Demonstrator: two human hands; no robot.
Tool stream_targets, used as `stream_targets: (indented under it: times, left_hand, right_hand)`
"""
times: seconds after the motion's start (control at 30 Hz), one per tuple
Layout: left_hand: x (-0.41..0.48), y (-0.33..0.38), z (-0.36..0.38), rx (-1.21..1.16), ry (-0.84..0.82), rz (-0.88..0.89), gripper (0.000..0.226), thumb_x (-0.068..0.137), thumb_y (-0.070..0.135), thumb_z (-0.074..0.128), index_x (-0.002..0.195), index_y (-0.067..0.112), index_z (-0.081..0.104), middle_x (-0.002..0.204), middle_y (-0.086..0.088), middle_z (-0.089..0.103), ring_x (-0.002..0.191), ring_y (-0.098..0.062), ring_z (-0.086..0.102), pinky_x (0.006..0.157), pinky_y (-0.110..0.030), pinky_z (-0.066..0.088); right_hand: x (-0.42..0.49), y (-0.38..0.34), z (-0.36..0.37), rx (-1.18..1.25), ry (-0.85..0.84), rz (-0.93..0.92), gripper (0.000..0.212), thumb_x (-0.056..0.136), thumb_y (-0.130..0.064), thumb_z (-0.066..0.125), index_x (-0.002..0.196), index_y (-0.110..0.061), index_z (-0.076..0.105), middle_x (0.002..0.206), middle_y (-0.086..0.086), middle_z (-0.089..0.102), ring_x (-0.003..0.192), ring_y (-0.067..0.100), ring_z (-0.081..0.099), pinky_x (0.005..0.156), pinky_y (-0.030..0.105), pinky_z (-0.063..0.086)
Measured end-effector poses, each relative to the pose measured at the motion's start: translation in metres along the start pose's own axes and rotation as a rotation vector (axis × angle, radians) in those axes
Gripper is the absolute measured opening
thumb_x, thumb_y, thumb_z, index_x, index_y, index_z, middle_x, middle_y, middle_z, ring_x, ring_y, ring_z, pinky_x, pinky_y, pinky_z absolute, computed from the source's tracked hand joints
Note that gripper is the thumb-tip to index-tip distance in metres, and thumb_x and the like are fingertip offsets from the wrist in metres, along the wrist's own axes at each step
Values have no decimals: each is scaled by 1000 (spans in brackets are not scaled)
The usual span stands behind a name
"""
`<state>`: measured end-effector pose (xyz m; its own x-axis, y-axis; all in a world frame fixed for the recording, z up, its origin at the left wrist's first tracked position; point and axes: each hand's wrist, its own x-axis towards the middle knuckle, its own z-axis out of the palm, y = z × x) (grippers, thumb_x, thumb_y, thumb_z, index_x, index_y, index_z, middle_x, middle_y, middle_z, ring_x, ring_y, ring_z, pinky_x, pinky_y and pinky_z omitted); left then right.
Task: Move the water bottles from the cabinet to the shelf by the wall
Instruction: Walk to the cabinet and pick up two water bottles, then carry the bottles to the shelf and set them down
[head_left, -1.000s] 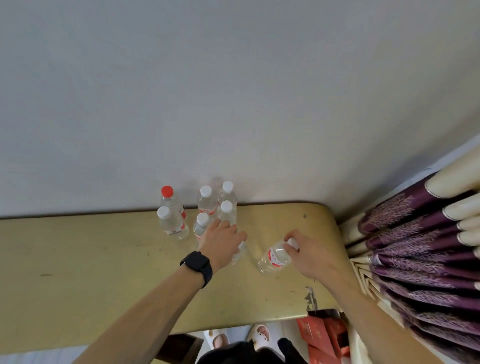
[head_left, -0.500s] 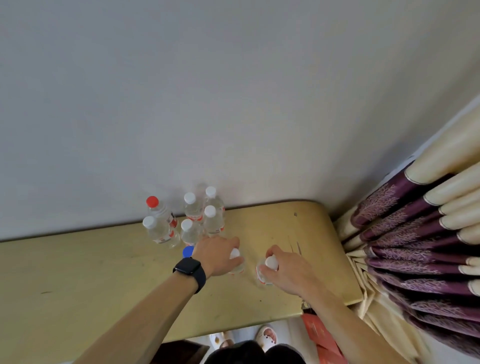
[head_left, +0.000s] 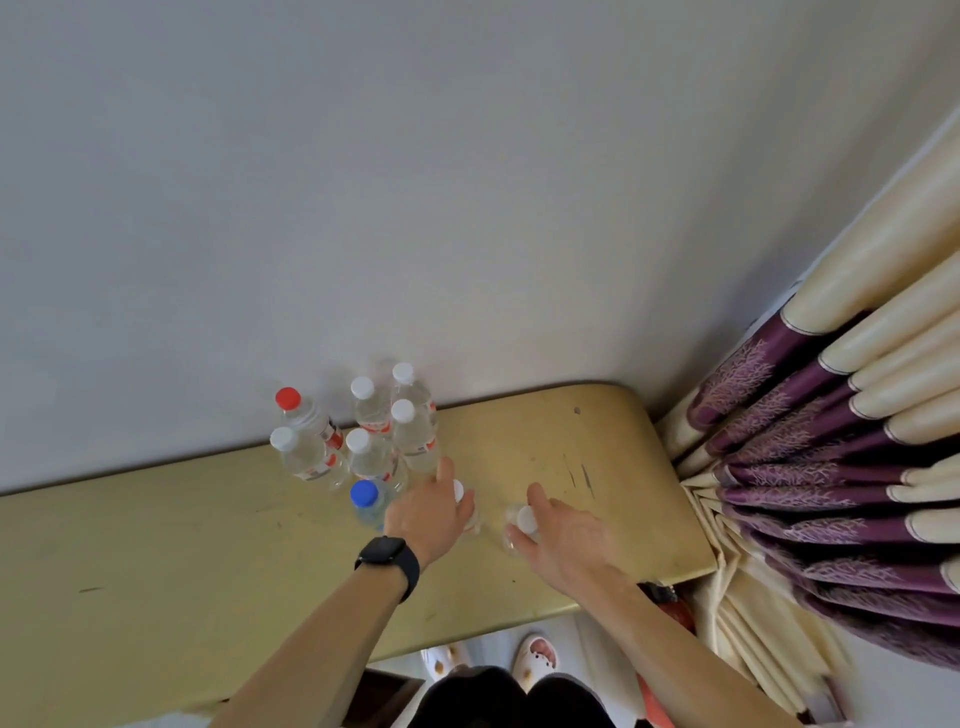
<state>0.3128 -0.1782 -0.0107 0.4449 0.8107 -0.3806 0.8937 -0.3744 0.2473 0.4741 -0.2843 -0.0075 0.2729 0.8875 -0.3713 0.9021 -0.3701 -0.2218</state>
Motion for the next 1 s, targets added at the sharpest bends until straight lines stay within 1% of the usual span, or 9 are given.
stream_targets:
  times: [0.17, 0.37, 0.43, 0.5, 0.57, 0.67, 0.77, 0.83, 1.0]
  left_hand:
    - [-7, -8, -3, 199, -30, 95, 48, 98, 49, 36, 131, 16, 33, 115, -4, 56, 81, -30, 62, 67, -39, 54]
    - [0, 11, 9, 353, 78, 145, 49, 102, 54, 28, 124, 12, 39, 89, -4, 62, 68, -25, 58, 53, -31, 39]
    - [0, 10, 8, 329, 72, 197, 44, 103, 48, 29, 124, 11, 39, 83, -4, 56, 62, -24, 50, 51, -31, 38]
    - [-5, 6, 9, 362, 59, 285, 41, 103, 47, 31, 122, 11, 39, 83, -4, 55, 61, -24, 47, 51, -32, 38]
    - [-15, 2, 14, 407, 50, 379, 39, 102, 48, 35, 117, 12, 41, 83, -3, 50, 60, -25, 46, 50, -31, 34]
    - [-38, -4, 23, 423, 55, 512, 38, 98, 49, 49, 109, 12, 46, 81, -4, 52, 51, -26, 43, 42, -28, 22]
    - [-52, -2, 31, 493, -2, 682, 46, 101, 50, 37, 127, 11, 39, 98, -7, 60, 67, -29, 60, 49, -31, 39]
    - [-63, 11, 34, 530, -62, 815, 53, 102, 51, 32, 136, 9, 32, 101, -8, 63, 68, -30, 60, 53, -30, 39]
    - [-131, 63, 59, 608, -227, 1174, 54, 102, 49, 32, 140, 11, 30, 103, -12, 69, 89, -33, 67, 63, -34, 40]
  right_hand:
    - [-7, 14, 3, 46, 64, 74, 54, 93, -70, 31, 122, -24, 38, 83, 1, 64, 71, 24, 61, 58, 34, 53]
    - [-37, 40, 5, -53, 24, 147, 41, 102, -44, 26, 135, -25, 42, 129, 13, 56, 81, 33, 63, 68, 36, 53]
    - [-58, 45, 8, 77, 99, 278, 44, 102, -48, 32, 130, -18, 47, 111, 15, 64, 86, 35, 66, 71, 35, 51]
    - [-78, 48, 15, 166, 184, 398, 64, 96, -64, 22, 124, -14, 51, 93, 9, 65, 83, 32, 66, 66, 34, 46]
    - [-105, 44, 20, 210, 201, 458, 73, 91, -72, 16, 119, -17, 54, 91, 8, 65, 80, 33, 67, 63, 35, 47]
    - [-150, 30, 35, 299, 274, 592, 35, 96, -47, 43, 105, -15, 53, 92, 14, 66, 81, 39, 67, 68, 42, 51]
    - [-193, 18, 57, 392, 365, 814, 36, 92, -46, 44, 109, -14, 46, 86, 6, 60, 72, 34, 59, 62, 36, 40]
    - [-224, 4, 74, 367, 386, 917, 33, 93, -45, 41, 109, -17, 44, 81, 3, 54, 64, 31, 52, 60, 35, 36]
    - [-317, -27, 95, 353, 466, 1319, 51, 89, -70, 33, 82, -21, 46, 87, 12, 68, 87, 37, 64, 66, 36, 40]
